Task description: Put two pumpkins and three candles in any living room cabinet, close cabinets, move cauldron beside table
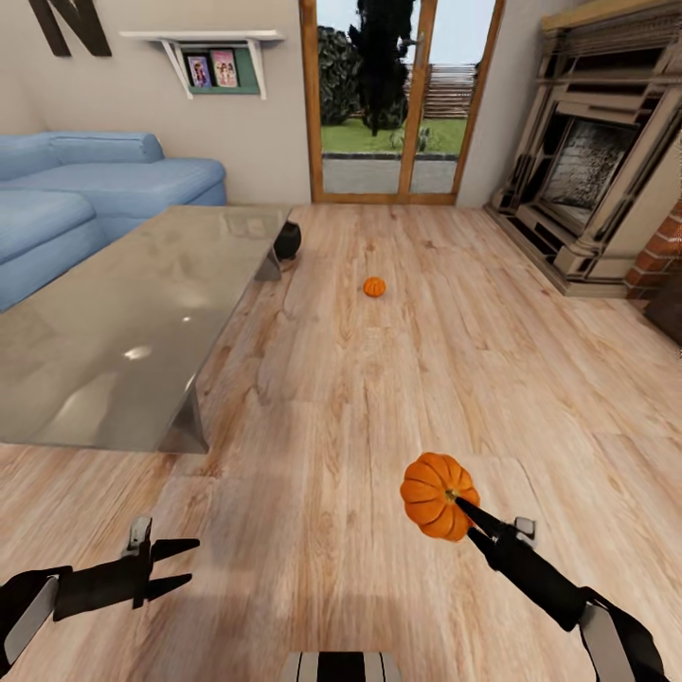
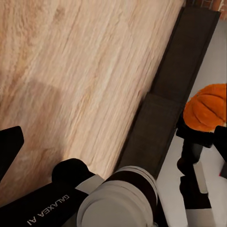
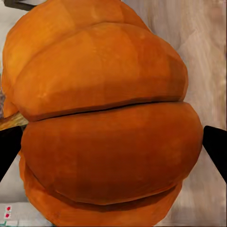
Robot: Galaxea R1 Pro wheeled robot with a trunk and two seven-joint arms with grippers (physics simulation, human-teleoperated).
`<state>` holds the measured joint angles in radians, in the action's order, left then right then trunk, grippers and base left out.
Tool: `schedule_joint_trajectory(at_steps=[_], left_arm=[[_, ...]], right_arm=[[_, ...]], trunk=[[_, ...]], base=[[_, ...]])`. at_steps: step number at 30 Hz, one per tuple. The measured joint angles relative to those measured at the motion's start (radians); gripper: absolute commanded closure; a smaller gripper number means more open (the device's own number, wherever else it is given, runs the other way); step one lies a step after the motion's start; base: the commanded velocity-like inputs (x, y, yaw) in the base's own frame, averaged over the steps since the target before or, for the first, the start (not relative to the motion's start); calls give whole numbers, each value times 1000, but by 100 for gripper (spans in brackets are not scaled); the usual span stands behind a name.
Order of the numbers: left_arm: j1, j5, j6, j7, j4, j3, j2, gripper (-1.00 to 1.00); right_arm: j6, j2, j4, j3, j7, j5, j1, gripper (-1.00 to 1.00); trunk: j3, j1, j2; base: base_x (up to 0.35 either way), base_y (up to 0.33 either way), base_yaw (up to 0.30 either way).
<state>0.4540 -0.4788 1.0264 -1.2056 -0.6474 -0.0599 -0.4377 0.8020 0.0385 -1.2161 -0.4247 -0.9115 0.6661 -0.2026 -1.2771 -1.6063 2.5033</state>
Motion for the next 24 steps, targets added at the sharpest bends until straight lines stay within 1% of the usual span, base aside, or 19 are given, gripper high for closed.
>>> schedule_joint_trajectory(at_steps=[1, 2, 4, 5, 7, 9, 14, 19, 24], left_arm=[[0, 0, 0, 6, 0, 0, 2, -100], [0, 0, 0, 13, 0, 0, 5, -100], [0, -1, 1, 34, -2, 2, 12, -100], [0, -1, 1, 42, -2, 5, 15, -100], [0, 0, 3, 58, -3, 13, 21, -100], [0, 0, 3, 74, -3, 20, 25, -100], [0, -1, 6, 125, -29, 25, 34, -100], [0, -1, 6, 147, -35, 26, 41, -100], [0, -1, 2, 150, -35, 28, 43, -100]], right_arm=[[-8, 0, 10, 1, 18, -20, 0, 100], [1, 0, 17, 2, 32, -5, 0, 100], [-3, 0, 29, 2, 83, -14, 0, 100], [0, 0, 30, 2, 107, -5, 0, 100], [0, 0, 32, 3, 151, -2, 0, 100], [1, 0, 32, 3, 174, 4, 0, 100], [2, 0, 32, 1, 189, 5, 0, 100], [2, 0, 32, 0, 189, 4, 0, 100], [0, 0, 32, 0, 190, 0, 0, 100]], trunk=[[4, 0, 0], [8, 1, 0], [15, 2, -1], [19, 2, -1], [27, 3, -2], [35, 4, -2], [56, 6, -3], [74, 25, -38], [77, 25, -38]], base=[[0, 0, 0], [0, 0, 0], [0, 0, 0], [0, 0, 0], [0, 0, 0], [0, 0, -7], [-21, 0, -164], [-170, 0, -259], [-176, -8, -270]])
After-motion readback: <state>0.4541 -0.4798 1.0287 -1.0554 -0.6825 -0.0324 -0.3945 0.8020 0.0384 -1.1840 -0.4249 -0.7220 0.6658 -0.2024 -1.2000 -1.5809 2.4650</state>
